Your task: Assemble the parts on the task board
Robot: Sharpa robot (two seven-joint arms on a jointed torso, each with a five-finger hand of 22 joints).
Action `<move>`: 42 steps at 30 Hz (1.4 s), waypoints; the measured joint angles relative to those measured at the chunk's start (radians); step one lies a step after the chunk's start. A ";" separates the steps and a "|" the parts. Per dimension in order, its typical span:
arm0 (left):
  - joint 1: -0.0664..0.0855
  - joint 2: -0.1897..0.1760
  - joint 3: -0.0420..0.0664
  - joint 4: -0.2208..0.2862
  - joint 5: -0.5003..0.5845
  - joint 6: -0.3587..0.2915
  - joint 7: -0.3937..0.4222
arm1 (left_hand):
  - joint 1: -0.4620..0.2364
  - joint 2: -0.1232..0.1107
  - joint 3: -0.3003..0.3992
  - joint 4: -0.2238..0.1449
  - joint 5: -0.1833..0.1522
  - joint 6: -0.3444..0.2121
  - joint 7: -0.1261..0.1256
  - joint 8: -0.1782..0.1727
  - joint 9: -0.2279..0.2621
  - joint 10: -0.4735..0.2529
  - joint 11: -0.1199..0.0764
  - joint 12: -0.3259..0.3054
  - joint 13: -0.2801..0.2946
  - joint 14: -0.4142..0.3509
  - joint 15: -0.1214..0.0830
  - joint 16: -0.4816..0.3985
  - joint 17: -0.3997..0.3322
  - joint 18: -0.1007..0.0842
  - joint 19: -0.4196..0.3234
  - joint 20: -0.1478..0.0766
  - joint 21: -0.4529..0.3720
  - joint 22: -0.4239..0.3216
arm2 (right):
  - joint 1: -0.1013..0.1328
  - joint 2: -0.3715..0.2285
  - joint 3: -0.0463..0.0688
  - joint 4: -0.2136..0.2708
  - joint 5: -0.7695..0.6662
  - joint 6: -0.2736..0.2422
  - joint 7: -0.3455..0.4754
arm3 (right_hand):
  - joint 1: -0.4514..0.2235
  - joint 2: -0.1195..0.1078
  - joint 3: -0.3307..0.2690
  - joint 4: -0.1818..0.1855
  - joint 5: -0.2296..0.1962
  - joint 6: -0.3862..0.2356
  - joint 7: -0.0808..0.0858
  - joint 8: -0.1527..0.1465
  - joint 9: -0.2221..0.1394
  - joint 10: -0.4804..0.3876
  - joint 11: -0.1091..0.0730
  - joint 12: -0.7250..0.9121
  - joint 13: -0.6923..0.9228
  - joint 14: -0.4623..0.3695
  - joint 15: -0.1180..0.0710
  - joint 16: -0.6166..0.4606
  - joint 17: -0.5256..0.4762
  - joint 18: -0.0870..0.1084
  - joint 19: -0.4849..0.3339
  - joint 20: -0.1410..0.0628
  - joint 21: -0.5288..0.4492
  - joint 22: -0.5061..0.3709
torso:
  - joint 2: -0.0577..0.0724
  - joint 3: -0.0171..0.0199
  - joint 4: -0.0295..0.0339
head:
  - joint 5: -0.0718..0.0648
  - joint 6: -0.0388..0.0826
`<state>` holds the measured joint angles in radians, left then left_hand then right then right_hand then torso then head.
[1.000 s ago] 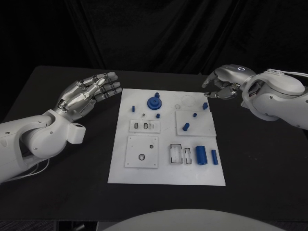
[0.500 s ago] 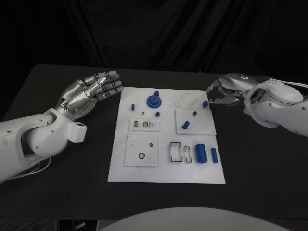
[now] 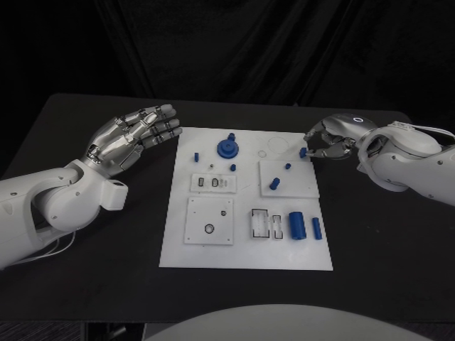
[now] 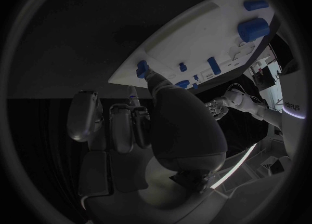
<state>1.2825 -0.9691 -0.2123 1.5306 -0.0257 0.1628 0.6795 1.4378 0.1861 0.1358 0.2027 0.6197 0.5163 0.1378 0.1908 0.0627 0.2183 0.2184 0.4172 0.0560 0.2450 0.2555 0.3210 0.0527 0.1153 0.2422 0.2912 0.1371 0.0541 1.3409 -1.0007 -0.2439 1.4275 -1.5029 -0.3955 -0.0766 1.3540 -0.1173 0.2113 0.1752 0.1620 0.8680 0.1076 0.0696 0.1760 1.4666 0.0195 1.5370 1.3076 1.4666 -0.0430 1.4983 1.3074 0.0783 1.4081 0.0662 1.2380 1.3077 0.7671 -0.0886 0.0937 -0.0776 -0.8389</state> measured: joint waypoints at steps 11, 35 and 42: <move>-0.001 -0.001 0.000 0.000 0.000 0.004 0.000 | 0.000 0.000 0.000 0.000 0.000 0.000 0.000 0.000 0.000 0.000 0.000 0.000 0.000 0.000 0.000 0.000 0.000 0.000 0.000 0.000 0.000 0.000 | -0.008 0.009 0.000 -0.014 0.007 0.000 0.000 | 0.005 -0.005 -0.003 0.003 0.000 0.000 0.000 0.000 0.000 0.000 0.000 -0.004 0.000 0.000 0.000 -0.011 0.000 0.000 -0.004 -0.004 -0.011 0.000 | -0.001 -0.0010 0.0006 | 0.000 -0.002; -0.004 -0.002 0.000 -0.006 0.000 0.011 0.000 | 0.000 0.000 0.006 0.000 0.000 0.000 0.000 0.000 0.000 0.000 0.000 0.000 0.000 0.000 0.000 0.000 0.000 0.000 0.000 0.000 0.000 -0.001 | -0.023 0.027 0.001 -0.025 0.009 0.006 -0.001 | 0.025 -0.014 -0.013 0.001 0.000 0.020 -0.002 0.007 0.001 0.000 0.000 -0.004 0.000 0.000 0.000 -0.023 0.000 0.000 -0.010 -0.003 -0.026 0.000 | -0.002 -0.0007 0.0006 | 0.003 -0.008; -0.006 -0.001 0.000 -0.008 0.000 0.014 0.000 | 0.000 0.000 0.006 0.000 0.000 -0.004 0.003 0.000 0.000 0.000 0.000 0.000 0.000 0.000 0.000 0.000 0.000 0.000 0.000 0.000 0.000 -0.001 | -0.024 0.035 0.001 -0.034 0.010 0.009 -0.001 | 0.032 -0.013 -0.013 0.001 0.001 0.027 -0.003 0.013 0.005 0.000 0.000 -0.004 0.000 0.000 0.000 -0.023 0.000 0.000 -0.010 -0.002 -0.028 0.000 | -0.002 -0.0011 0.0007 | 0.002 -0.009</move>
<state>1.2762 -0.9696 -0.2119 1.5224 -0.0258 0.1768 0.6796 1.4378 0.1861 0.1414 0.2026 0.6197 0.5128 0.1413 0.1908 0.0627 0.2183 0.2184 0.4171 0.0558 0.2450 0.2554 0.3210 0.0524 0.1153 0.2422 0.2912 0.1372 0.0535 1.3165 -0.9655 -0.2431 1.3936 -1.4933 -0.3865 -0.0777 1.3864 -0.1304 0.1988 0.1765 0.1629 0.8949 0.1049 0.0827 0.1808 1.4665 0.0195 1.5331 1.3081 1.4665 -0.0429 1.4750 1.3074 0.0783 1.3982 0.0638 1.2097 1.3075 0.7653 -0.0896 0.0943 -0.0758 -0.8484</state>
